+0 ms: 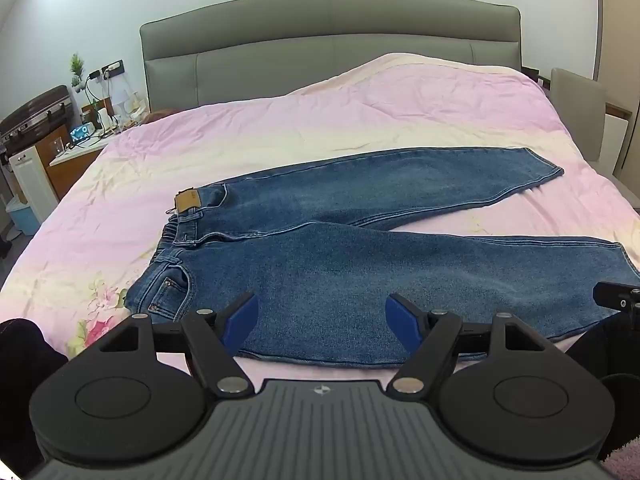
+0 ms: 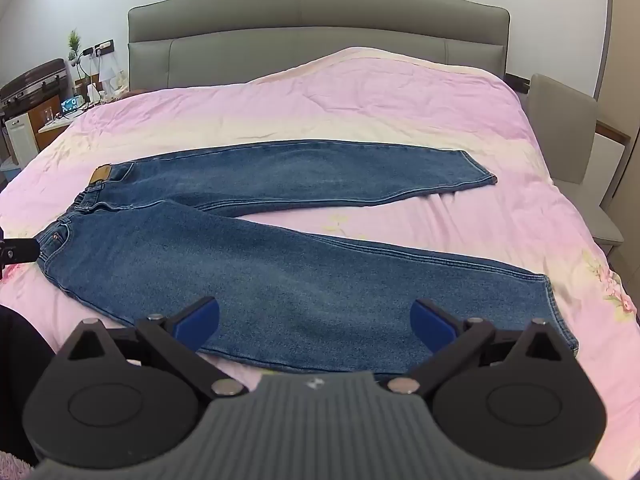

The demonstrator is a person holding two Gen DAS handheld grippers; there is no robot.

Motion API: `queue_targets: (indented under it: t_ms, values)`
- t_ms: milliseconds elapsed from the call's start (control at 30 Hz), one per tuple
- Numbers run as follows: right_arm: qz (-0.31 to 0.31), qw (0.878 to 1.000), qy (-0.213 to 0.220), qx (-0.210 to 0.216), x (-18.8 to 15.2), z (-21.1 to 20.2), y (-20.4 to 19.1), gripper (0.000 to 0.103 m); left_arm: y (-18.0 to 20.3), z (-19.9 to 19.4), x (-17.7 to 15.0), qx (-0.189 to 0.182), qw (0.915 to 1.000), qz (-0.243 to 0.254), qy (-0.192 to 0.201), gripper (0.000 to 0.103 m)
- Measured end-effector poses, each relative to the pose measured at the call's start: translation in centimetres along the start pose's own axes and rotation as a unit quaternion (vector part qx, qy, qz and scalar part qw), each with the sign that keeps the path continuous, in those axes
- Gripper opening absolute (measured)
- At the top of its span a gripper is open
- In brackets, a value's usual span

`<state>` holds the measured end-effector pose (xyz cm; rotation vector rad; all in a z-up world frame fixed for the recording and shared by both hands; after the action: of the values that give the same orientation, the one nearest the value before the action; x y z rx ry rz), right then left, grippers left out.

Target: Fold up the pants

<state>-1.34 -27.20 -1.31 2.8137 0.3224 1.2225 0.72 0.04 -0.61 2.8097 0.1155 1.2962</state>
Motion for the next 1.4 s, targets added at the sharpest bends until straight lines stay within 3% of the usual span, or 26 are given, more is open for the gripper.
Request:
queue_targets:
  t_ms: [167,1400]
  values:
    - [0.001,1.0,0.002,0.0,0.0,0.0,0.0,0.098,-0.3,-0.1,-0.5,-0.001,1.0,0.004,0.007,0.081]
    - [-0.016,1.0,0.011,0.001,0.0,-1.0,-0.4,0.098,0.6,-1.1,0.0,0.011,0.9997,0.017,0.009,0.081]
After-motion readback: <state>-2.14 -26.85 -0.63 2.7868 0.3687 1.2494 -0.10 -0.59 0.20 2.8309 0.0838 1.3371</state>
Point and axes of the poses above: each gripper's, at about its wrist camera, not at the fingertips, and z roughly the way its jaws point, y to its right, x to its top, the point moved 1 cm from there along z, roughly the way its jaws point, and after that the axes turned 11 degrees about -z, right-handed, at the moved point
